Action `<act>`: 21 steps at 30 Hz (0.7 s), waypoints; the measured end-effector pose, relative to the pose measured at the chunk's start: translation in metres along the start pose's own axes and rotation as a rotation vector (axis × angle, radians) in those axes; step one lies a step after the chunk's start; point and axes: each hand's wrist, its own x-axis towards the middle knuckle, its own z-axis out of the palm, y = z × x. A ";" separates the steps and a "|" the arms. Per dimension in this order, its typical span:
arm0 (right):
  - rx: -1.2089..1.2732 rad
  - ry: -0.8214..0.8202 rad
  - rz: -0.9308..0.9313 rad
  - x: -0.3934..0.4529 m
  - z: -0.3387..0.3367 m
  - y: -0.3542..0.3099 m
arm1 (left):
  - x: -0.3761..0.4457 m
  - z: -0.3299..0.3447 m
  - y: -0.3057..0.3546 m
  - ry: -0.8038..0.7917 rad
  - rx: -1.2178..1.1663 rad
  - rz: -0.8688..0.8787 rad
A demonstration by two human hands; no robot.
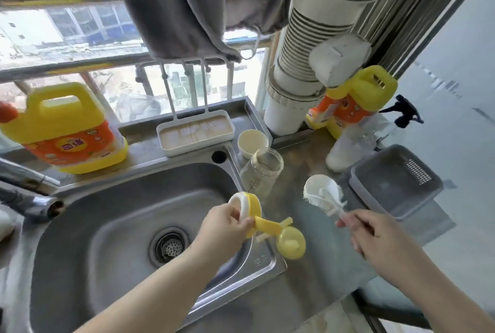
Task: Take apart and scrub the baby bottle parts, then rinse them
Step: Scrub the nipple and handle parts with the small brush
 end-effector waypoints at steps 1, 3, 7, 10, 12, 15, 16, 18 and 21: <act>0.020 0.005 0.017 -0.002 -0.003 0.008 | 0.002 0.012 0.007 0.048 0.038 0.025; 0.058 0.008 0.031 -0.002 -0.009 0.024 | 0.005 0.035 0.018 0.104 0.038 0.023; 0.104 -0.016 0.051 0.010 -0.010 0.040 | 0.011 0.071 0.029 0.195 -0.099 -0.018; 0.089 -0.094 0.048 0.035 -0.008 0.047 | 0.021 0.092 0.033 0.272 -0.139 0.003; 0.082 -0.137 0.023 0.051 -0.008 0.050 | 0.028 0.101 0.030 0.307 -0.133 0.024; 0.054 -0.191 -0.018 0.069 -0.009 0.050 | 0.033 0.109 0.026 0.286 -0.150 0.055; 0.055 -0.203 -0.023 0.074 -0.008 0.052 | 0.036 0.111 0.023 0.271 -0.171 0.056; 0.056 -0.219 -0.034 0.080 -0.007 0.055 | 0.038 0.112 0.020 0.279 -0.233 0.048; 0.044 -0.236 -0.057 0.085 -0.006 0.061 | 0.038 0.109 0.020 0.306 -0.250 0.042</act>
